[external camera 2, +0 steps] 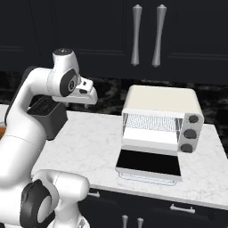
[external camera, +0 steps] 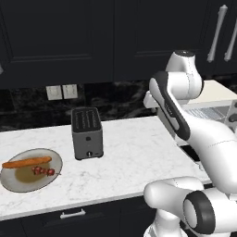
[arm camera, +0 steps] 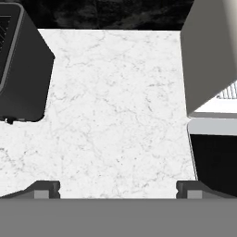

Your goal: Pick up the kebab skewer and baguette bread, and place them inside the toaster oven. Close the toaster oven door and start by setting the timer.

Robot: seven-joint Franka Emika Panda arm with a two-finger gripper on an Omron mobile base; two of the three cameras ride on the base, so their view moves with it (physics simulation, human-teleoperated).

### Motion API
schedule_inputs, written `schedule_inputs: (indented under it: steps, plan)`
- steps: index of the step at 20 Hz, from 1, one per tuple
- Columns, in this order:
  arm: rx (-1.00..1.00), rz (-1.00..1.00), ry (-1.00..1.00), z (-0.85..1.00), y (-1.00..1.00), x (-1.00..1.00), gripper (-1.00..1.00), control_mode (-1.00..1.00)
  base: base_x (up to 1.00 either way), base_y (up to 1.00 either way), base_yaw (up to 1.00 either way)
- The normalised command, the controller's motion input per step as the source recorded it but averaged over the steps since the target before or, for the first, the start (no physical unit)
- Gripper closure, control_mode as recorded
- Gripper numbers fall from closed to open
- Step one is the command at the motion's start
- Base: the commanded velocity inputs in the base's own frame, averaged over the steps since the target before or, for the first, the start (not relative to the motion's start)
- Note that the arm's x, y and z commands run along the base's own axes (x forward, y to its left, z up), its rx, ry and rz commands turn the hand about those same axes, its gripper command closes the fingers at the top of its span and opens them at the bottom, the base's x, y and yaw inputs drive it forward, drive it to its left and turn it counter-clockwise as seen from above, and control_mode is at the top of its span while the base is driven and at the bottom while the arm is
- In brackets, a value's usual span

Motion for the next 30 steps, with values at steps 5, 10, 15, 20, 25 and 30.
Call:
schedule_inputs:
  steps: [5,10,15,20,25,30]
  plan:
    - [0.00,0.00,0.00,0.00,0.00,0.00,-1.00,1.00,0.00,0.26,-0.01]
    - [0.00,0.00,0.00,0.00,0.00,0.00,-1.00,1.00,0.00,0.00,0.00]
    - [0.00,0.00,0.00,0.00,0.00,0.00,-1.00,1.00,0.00,0.00,0.00]
    - [0.00,0.00,0.00,0.00,0.00,0.00,-1.00,1.00,0.00,0.00,0.00]
    - [0.00,0.00,0.00,0.00,0.00,0.00,-1.00,-1.00,0.00,0.00,0.00]
    - [0.00,0.00,0.00,0.00,0.00,0.00,-1.00,-1.00,0.00,0.00,0.00]
